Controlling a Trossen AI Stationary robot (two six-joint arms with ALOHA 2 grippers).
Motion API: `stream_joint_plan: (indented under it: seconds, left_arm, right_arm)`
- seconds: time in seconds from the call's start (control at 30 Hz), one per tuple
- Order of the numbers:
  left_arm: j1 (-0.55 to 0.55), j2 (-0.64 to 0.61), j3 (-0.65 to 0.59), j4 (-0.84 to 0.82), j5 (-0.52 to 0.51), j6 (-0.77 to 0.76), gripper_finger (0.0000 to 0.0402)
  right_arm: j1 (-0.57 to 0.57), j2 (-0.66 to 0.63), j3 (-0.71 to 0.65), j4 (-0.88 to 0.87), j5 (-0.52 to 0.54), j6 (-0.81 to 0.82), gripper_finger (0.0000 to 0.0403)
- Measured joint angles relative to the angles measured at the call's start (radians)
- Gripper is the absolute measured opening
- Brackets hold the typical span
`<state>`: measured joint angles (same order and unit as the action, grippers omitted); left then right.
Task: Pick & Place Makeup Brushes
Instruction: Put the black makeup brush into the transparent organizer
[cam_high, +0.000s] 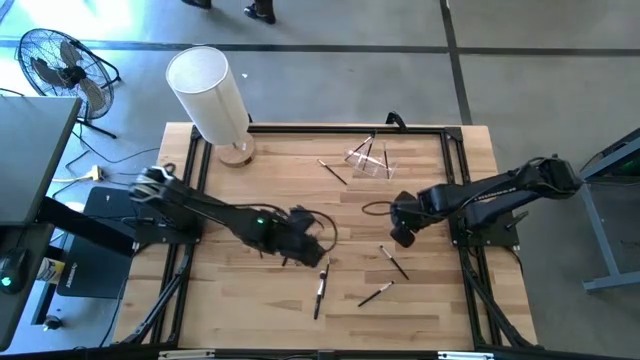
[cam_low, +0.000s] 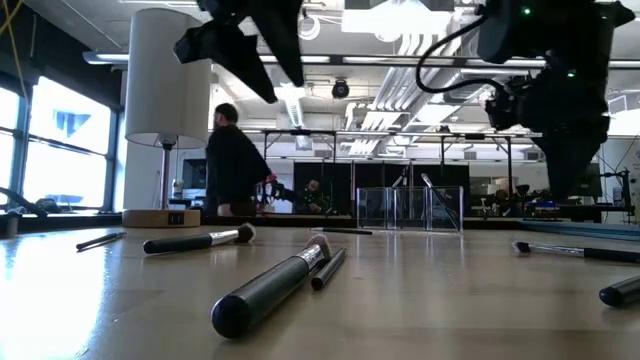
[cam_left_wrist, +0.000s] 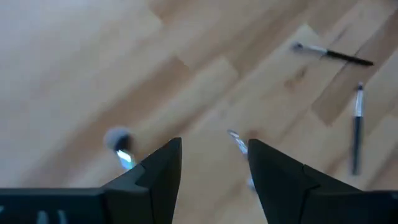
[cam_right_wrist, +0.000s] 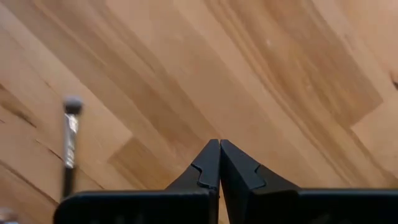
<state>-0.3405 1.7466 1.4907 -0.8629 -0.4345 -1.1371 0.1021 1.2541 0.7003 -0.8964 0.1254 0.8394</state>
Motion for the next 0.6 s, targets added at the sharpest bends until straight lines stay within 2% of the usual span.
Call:
stream_joint_plan:
  seconds: [0.17, 0.33, 0.47, 0.6]
  left_arm:
    - [-0.001, 0.141, 0.113, -0.018, 0.147, -0.181, 0.0182]
    - [0.0, 0.247, 0.16, -0.002, 0.294, -0.269, 0.0182]
    - [0.0, 0.309, 0.166, 0.011, 0.369, -0.311, 0.0182]
    - [0.0, 0.347, 0.167, 0.036, 0.381, -0.32, 0.0182]
  right_arm:
    - [0.045, -0.006, -0.024, -0.005, 0.019, -0.026, 0.0004]
    - [0.079, -0.006, -0.027, -0.004, 0.02, -0.036, 0.0003]
    - [0.102, -0.006, -0.027, -0.002, 0.024, -0.037, 0.0008]
    - [0.119, -0.006, -0.027, 0.003, 0.042, -0.039, 0.0007]
